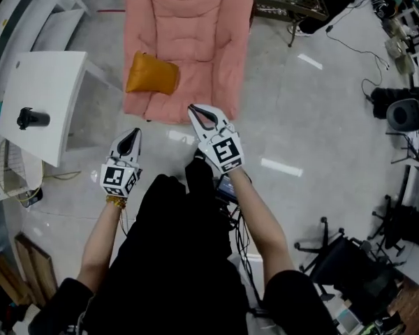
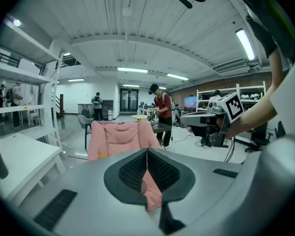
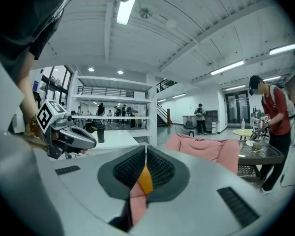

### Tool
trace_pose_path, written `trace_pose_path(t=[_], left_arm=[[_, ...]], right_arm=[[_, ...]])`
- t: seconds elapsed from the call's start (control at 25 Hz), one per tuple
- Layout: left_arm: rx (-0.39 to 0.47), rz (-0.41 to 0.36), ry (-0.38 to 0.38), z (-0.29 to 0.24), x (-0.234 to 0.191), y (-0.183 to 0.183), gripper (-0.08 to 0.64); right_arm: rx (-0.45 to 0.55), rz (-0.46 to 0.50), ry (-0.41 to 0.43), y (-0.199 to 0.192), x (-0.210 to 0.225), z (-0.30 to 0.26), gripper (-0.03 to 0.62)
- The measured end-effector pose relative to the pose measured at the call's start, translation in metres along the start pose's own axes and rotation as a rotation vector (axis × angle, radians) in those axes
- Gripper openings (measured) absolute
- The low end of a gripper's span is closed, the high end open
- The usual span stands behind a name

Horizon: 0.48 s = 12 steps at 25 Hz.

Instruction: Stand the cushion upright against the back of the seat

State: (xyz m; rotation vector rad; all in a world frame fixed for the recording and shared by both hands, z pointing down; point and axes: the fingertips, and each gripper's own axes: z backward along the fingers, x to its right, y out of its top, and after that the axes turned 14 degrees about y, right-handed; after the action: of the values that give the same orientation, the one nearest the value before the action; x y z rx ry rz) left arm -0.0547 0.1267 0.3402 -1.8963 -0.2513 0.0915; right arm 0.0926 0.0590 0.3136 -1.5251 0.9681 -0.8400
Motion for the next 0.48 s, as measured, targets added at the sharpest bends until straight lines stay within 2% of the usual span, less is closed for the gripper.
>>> trace_pose_path(t=[0.2, 0.48], left_arm=[[-0.065, 0.024, 0.048, -0.006, 0.012, -0.016, 0.014], [-0.117, -0.026, 0.043, -0.018, 0.02, -0.015, 0.014]], right_arm=[[0.005, 0.002, 0.067, -0.016, 0.019, -0.015, 0.017], [0.057, -0.021, 0.057, -0.016, 0.039, -0.022, 0.017]])
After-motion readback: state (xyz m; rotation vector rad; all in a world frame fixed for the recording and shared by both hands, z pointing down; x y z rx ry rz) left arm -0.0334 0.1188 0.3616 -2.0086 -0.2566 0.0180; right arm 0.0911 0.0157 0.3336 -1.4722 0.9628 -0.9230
